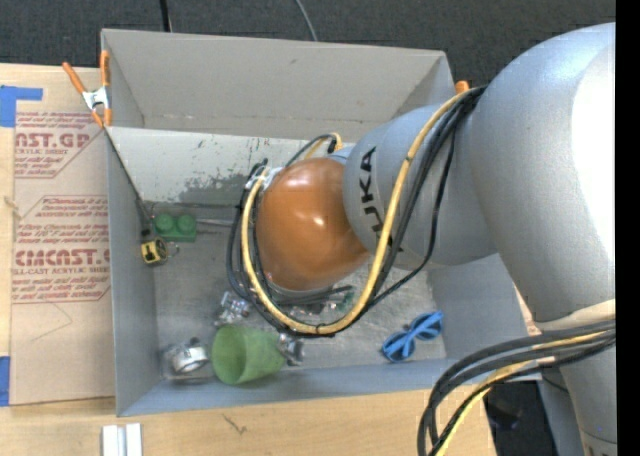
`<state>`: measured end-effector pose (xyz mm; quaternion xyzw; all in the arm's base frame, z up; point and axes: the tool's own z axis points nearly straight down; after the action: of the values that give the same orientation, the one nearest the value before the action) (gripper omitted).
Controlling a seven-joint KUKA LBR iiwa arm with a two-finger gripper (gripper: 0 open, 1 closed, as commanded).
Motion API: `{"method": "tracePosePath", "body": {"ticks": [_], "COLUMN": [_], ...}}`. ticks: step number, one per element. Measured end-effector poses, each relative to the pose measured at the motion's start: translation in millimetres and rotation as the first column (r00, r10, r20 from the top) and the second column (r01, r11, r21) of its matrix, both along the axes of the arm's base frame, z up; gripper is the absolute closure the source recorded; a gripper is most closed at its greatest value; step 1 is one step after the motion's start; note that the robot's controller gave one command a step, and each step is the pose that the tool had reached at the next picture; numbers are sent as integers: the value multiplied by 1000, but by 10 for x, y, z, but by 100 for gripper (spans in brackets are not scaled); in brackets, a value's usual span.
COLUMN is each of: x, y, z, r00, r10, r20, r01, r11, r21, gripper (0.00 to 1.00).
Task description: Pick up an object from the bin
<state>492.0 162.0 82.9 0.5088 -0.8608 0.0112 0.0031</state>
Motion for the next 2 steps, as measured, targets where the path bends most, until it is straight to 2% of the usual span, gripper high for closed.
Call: {"method": "tracePosePath", "body": {"ticks": [1,2], "x": [-25,-40], "y": [44,362], "z": [-73,183], "r00": [1000,1000], "r10": [-1,22], "r20": [8,2], "r01": [1,-22], "r11": [1000,1000], "r21": [21,11], "gripper": [100,100]}}
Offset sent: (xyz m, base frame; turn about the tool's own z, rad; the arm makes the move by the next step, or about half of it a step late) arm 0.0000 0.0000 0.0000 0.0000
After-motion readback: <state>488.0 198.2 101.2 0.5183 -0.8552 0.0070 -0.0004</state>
